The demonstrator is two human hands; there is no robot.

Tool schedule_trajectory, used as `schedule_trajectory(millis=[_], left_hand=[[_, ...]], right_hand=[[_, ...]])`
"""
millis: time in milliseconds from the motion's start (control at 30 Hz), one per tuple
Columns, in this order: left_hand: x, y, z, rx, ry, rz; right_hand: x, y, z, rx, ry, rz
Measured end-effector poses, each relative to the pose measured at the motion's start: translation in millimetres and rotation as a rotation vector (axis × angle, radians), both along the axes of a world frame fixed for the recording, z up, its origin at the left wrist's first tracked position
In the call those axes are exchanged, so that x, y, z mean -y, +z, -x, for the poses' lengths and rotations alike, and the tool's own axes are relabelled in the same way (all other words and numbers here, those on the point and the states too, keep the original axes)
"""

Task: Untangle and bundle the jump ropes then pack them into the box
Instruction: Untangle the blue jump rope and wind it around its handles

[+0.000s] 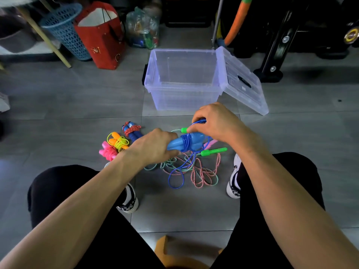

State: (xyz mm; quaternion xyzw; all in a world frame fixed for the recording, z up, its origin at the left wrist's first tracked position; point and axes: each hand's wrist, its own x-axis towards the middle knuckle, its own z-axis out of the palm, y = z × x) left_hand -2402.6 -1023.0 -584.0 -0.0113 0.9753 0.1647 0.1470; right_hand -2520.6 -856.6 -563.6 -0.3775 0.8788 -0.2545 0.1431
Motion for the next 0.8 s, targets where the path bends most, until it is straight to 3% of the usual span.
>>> schedule_trajectory(millis=[167,400,567,667,800], left_hand=[[-2.8,7.1,-3.6,-0.050,-0.076,0.159],[0.4,5.6,-5.5,0.021,-0.083,0.029],[3.9,6.0,-4.7,-0.021,-0.103,-0.052],[7.8,9.1,-8.2,-0.115,-0.097,-0.157],[4.7,24.3,-15.1,-0.290,0.104,-0.478]], right_hand=[[5.6,-0.9,-0.9,0.166,-0.005,0.034],[14.9,1.6,-12.4,0.159,0.076,0.146],[12.4,-9.1,-9.1,0.277,0.026,0.122],[5.5,-11.9,-4.6,0.517,-0.001,0.107],[-7.1,-13.6,-0.3,1.045,-0.009,0.350]])
